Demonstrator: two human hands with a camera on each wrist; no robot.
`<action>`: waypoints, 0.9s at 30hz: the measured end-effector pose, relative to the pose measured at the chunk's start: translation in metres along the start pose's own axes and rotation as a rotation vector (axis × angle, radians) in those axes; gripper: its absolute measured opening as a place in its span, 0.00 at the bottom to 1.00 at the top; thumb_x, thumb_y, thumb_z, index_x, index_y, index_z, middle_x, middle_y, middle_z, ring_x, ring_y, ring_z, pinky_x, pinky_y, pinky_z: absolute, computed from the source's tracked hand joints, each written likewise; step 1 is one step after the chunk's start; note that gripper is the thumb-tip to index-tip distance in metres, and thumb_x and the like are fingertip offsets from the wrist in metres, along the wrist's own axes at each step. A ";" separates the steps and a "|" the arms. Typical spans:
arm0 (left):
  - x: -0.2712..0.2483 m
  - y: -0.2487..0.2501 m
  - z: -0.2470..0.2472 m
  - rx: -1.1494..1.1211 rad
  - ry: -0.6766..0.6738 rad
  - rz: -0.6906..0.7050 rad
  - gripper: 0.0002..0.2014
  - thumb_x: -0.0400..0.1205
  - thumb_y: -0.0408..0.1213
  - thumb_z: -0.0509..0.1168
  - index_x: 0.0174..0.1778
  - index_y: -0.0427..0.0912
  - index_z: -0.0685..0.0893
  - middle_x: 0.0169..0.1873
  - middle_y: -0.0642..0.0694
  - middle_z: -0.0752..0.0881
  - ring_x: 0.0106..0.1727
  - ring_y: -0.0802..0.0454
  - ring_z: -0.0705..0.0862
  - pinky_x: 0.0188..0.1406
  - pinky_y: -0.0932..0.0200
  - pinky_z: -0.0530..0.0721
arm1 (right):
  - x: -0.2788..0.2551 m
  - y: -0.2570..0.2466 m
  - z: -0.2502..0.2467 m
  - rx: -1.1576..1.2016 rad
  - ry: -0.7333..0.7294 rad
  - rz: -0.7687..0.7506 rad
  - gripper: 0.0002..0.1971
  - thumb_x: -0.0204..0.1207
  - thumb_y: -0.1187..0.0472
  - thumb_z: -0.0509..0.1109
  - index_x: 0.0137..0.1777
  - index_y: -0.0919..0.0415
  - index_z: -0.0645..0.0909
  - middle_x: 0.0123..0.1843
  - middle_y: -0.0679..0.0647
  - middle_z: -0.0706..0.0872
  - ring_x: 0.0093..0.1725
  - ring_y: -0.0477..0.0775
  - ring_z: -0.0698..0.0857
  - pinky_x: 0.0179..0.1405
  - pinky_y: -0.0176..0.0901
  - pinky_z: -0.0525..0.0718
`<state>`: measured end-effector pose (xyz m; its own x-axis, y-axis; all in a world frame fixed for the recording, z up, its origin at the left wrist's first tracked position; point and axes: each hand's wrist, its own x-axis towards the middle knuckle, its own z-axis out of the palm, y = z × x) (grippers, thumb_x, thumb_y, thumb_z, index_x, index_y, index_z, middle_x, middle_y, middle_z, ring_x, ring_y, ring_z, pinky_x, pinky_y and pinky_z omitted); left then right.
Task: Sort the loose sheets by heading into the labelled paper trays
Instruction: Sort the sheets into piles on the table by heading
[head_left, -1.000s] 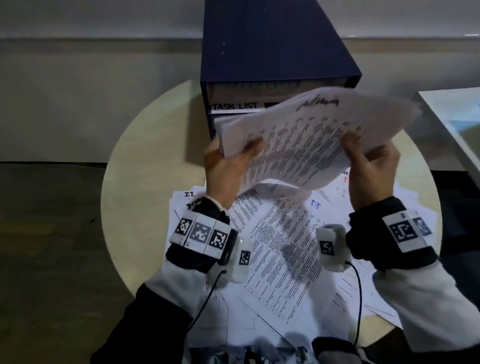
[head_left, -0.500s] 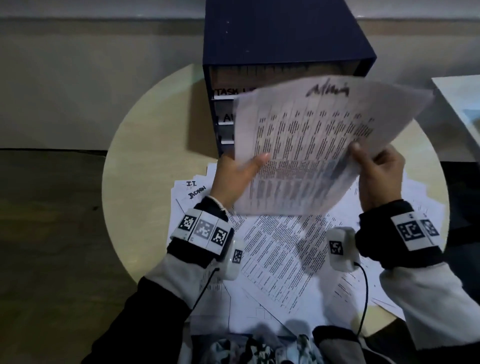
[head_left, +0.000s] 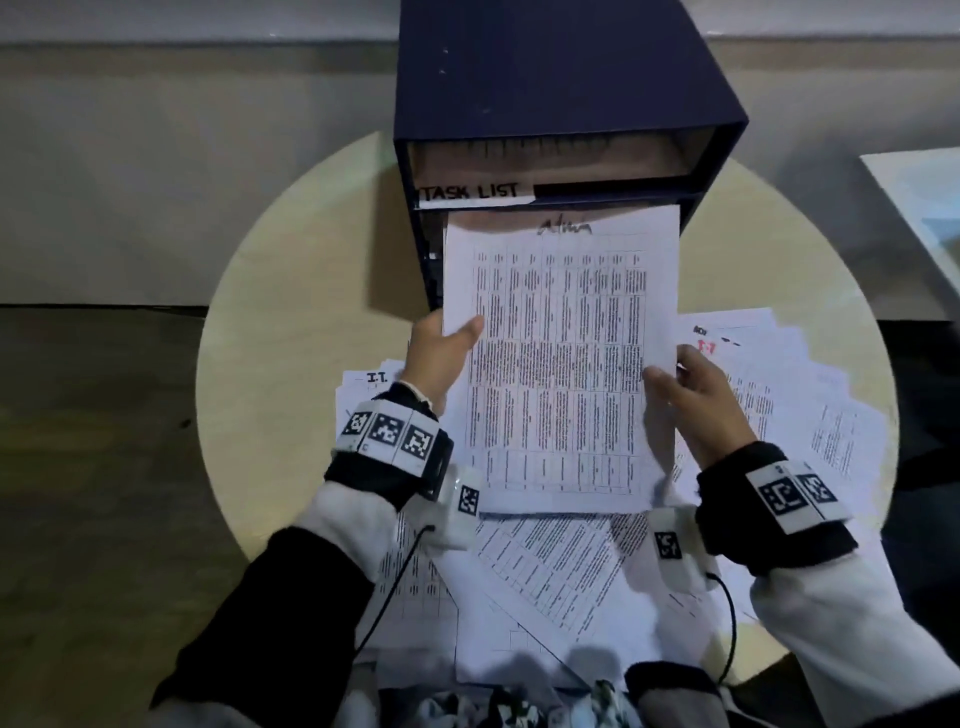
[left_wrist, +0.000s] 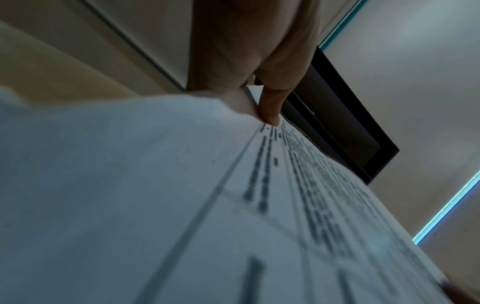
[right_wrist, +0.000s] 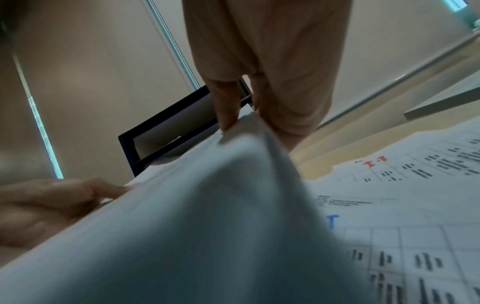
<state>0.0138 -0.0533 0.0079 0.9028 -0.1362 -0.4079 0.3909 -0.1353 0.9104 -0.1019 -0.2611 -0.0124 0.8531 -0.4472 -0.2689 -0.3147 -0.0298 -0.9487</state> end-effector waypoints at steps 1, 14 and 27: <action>0.004 0.006 0.000 -0.005 -0.010 0.005 0.18 0.83 0.34 0.62 0.70 0.36 0.75 0.63 0.48 0.81 0.65 0.53 0.78 0.67 0.58 0.71 | -0.003 0.001 -0.002 0.031 -0.035 0.009 0.07 0.79 0.69 0.62 0.46 0.58 0.78 0.39 0.56 0.83 0.37 0.54 0.80 0.38 0.47 0.79; 0.038 0.047 -0.004 -0.058 -0.051 -0.016 0.13 0.81 0.33 0.65 0.61 0.35 0.80 0.52 0.42 0.87 0.49 0.50 0.88 0.49 0.52 0.87 | 0.027 -0.035 0.006 0.361 -0.040 0.039 0.07 0.81 0.73 0.57 0.50 0.63 0.74 0.39 0.54 0.83 0.19 0.46 0.70 0.14 0.31 0.69; 0.036 0.052 -0.005 0.161 0.024 0.202 0.07 0.84 0.27 0.56 0.54 0.38 0.75 0.34 0.48 0.83 0.24 0.61 0.82 0.26 0.69 0.78 | 0.120 -0.088 0.052 0.335 0.141 0.020 0.09 0.80 0.80 0.48 0.49 0.68 0.65 0.25 0.62 0.77 0.14 0.47 0.81 0.14 0.33 0.76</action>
<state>0.0675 -0.0602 0.0405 0.9644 -0.1537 -0.2151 0.1701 -0.2621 0.9499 0.0497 -0.2653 0.0300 0.7751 -0.5644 -0.2842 -0.1564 0.2643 -0.9517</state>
